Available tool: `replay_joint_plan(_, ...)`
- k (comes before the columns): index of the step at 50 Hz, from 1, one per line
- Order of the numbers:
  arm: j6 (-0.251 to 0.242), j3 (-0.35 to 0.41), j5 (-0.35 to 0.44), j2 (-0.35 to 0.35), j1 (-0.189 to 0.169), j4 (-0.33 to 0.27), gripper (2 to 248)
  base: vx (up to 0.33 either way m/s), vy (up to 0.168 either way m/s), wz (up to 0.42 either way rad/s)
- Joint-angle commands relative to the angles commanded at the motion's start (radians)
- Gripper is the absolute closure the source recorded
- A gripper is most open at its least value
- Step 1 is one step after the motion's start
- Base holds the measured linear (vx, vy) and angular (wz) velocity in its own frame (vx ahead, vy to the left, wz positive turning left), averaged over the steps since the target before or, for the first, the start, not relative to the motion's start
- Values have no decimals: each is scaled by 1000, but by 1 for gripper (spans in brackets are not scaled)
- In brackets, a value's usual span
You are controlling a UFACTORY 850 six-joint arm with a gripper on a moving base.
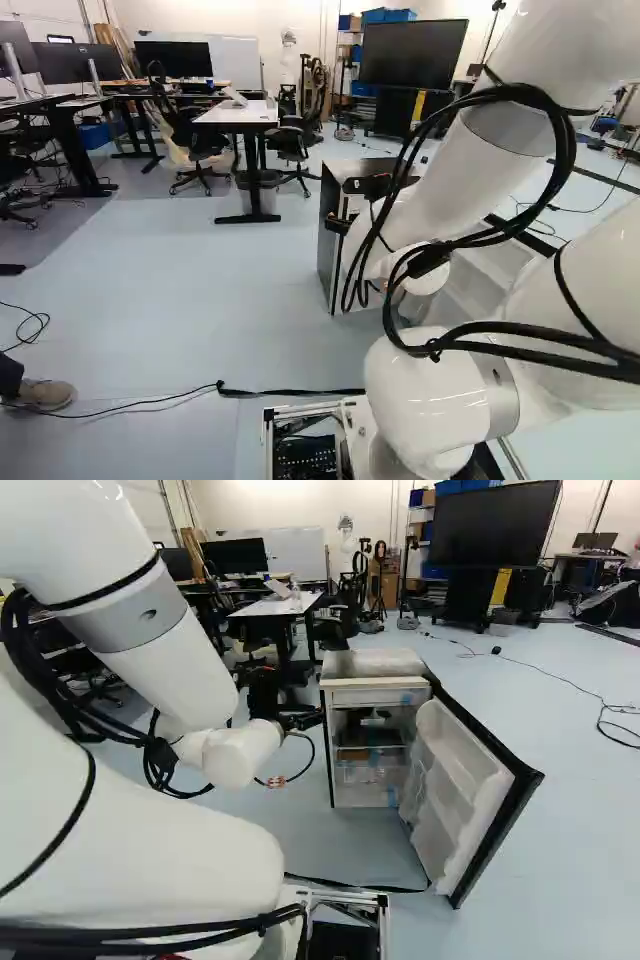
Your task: Open the fridge door
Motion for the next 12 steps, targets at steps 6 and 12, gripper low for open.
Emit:
replay_joint_plan(6,0,0,0,0,0,0,3,0,0,0)
replay_joint_plan(12,0,0,0,0,0,0,3,0,0,0)
